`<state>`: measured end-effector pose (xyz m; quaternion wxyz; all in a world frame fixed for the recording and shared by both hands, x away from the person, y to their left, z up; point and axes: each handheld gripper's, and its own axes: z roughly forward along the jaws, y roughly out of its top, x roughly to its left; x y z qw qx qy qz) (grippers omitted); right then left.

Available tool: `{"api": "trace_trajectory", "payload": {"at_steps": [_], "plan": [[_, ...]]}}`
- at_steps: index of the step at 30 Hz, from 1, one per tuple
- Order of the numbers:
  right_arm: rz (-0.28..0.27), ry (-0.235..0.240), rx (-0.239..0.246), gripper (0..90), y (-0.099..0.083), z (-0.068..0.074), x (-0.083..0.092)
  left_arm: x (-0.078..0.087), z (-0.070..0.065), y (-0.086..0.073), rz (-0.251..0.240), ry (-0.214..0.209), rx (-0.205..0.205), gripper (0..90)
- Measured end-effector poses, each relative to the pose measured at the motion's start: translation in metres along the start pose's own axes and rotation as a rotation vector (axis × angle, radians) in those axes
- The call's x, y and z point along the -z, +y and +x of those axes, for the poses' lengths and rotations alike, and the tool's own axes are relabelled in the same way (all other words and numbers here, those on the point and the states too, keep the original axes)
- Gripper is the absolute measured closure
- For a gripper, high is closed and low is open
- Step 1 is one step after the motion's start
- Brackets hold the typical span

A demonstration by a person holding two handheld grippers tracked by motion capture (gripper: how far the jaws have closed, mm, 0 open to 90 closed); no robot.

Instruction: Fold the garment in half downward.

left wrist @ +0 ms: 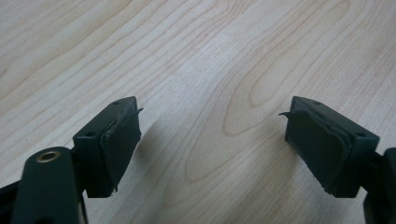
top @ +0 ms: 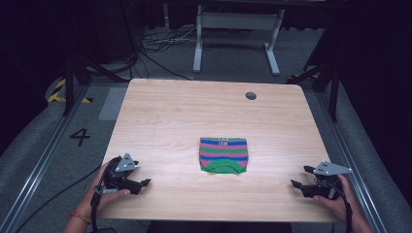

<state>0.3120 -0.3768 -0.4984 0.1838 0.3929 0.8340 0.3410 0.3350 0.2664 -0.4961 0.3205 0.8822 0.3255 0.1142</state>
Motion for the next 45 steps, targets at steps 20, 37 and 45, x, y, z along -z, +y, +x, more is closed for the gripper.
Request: {"api": "trace_trajectory", "payload": {"at_steps": [20, 37, 45], "plan": [[-0.009, 0.010, -0.080, 18.7, -0.012, -0.007, 0.002, 0.002, 0.001, -0.010, -0.037, 0.014, 0.055, 15.2], [-0.009, 0.010, -0.080, 18.7, -0.012, -0.007, 0.002, 0.000, 0.000, -0.009, -0.024, 0.035, 0.085, 8.8], [-0.006, 0.012, -0.080, 17.4, -0.012, -0.007, 0.002, 0.000, 0.001, -0.009, -0.024, 0.037, 0.087, 8.3]]}}
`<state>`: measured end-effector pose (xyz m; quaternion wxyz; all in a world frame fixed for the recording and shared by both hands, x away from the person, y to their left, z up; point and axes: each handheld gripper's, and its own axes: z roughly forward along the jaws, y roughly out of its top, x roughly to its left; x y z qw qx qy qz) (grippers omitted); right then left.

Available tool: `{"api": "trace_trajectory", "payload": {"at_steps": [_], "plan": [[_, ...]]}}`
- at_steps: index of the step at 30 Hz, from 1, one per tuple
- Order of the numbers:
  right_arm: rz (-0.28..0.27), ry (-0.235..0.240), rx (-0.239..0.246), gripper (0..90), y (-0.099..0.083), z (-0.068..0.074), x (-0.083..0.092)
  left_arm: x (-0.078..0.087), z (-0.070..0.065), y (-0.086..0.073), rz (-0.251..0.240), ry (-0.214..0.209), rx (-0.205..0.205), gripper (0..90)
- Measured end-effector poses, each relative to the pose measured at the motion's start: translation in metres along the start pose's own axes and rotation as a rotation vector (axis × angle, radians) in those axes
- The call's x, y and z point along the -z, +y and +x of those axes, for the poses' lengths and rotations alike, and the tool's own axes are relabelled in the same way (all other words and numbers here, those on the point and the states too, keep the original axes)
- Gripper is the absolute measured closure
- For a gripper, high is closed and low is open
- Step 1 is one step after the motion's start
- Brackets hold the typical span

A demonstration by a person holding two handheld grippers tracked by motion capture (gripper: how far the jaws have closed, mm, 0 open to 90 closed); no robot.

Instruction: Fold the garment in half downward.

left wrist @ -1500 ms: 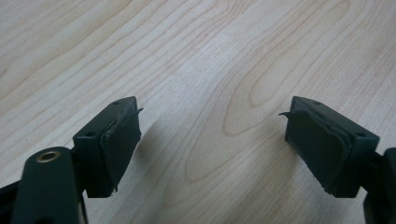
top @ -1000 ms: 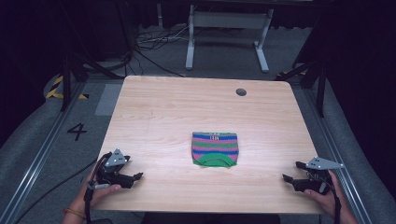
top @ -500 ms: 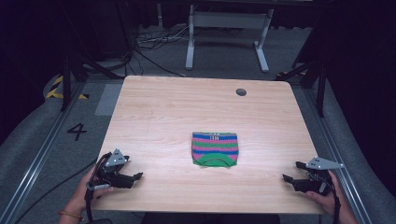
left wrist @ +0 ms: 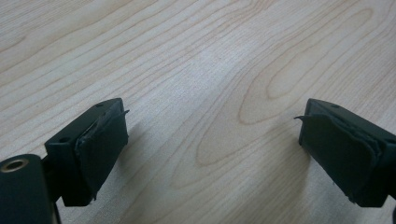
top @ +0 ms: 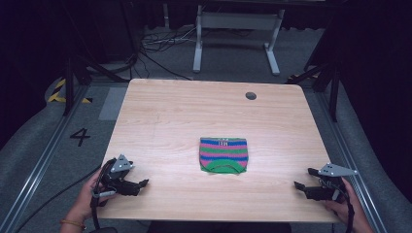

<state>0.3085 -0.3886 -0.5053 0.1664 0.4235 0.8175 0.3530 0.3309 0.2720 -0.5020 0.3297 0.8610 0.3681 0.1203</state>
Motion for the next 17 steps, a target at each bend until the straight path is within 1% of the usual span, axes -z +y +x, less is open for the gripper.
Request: {"api": "trace_trajectory", "payload": {"at_steps": [2, 5, 17], "plan": [[0.001, 0.001, 0.000, 17.1, 0.0000, 0.0000, 0.0000, 0.0000, 0.0000, 0.0000, 0.000, 0.000, 0.000, 8.2], [0.007, -0.003, -0.003, 14.4, 0.0003, -0.0001, -0.0004, -0.0002, 0.0002, 0.0002, 0.002, 0.003, 0.000, 7.7], [0.008, -0.005, -0.005, 14.2, 0.0003, -0.0001, -0.0005, -0.0002, 0.0002, 0.0002, 0.002, 0.003, 0.001, 7.3]]}}
